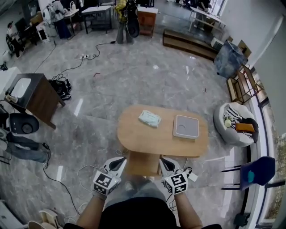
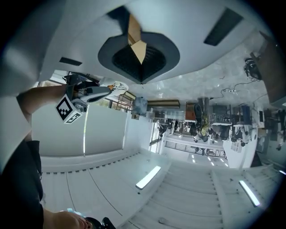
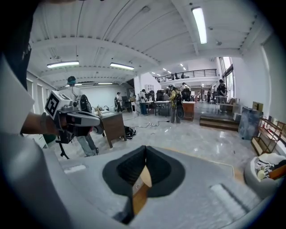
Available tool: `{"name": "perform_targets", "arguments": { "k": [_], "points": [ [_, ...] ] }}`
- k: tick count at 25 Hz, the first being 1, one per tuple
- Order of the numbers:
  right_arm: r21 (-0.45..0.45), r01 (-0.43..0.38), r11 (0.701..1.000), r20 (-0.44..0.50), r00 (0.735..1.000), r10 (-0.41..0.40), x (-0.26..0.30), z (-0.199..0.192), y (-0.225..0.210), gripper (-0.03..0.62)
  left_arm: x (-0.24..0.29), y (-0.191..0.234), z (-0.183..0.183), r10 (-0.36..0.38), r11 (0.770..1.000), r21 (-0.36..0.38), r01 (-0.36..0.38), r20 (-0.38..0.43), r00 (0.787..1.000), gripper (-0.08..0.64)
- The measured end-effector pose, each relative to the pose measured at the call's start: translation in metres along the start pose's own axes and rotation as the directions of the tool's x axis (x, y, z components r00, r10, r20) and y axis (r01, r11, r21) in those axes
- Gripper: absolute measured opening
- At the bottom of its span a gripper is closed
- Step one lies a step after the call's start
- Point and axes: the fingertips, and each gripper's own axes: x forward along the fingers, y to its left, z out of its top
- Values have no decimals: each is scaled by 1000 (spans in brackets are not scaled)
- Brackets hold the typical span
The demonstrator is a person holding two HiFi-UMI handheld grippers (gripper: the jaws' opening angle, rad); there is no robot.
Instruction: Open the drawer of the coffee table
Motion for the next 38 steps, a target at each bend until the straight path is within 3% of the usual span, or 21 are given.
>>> {"name": "perform_targets", "arguments": {
  "k": [4,14,23,38],
  "points": [
    [-24,1,1000,59,998,1,-16,31,6,-2,-21,5,39,61,998,-29,-59,49,997,14],
    [-60,12,998,204,979,0,-53,95,25,-2,-69,6,92,127,991,24,-133,170,977,14],
    [-58,28,998,262,965,-12,-68,116,40,-2,-89,5,94,116,990,58,-131,211,971,14],
    [-64,32,997,295,955,-12,-64,140,55,-1,-109,20,112,139,988,26,-150,250,958,14]
  ]
}}
